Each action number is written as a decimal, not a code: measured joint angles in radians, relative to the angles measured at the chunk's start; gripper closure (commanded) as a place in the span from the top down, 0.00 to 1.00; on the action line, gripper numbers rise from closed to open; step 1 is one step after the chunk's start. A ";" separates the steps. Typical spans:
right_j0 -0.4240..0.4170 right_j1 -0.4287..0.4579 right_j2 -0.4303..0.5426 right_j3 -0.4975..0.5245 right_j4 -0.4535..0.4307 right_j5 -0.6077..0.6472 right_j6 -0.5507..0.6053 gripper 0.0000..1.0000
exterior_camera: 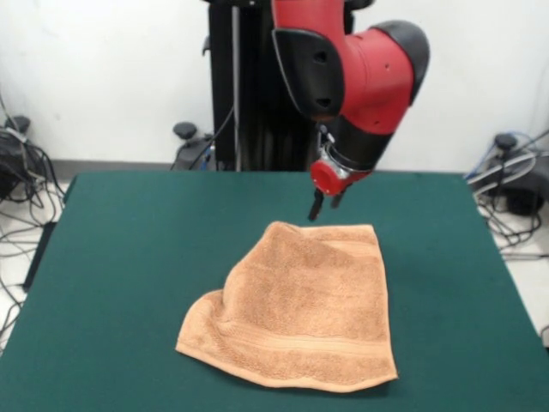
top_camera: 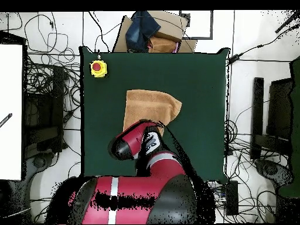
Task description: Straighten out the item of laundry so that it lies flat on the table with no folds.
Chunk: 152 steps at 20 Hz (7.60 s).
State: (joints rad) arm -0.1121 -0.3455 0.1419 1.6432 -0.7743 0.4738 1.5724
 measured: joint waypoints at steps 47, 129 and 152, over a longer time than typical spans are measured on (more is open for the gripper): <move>-0.058 -0.075 0.139 -0.213 0.091 0.176 0.000 1.00; -0.096 0.194 -0.009 -0.307 -0.073 -0.093 0.000 1.00; -0.139 0.187 -0.013 -0.259 -0.074 -0.093 0.000 1.00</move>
State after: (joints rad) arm -0.2515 -0.1581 0.1285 1.3847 -0.8480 0.3809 1.5724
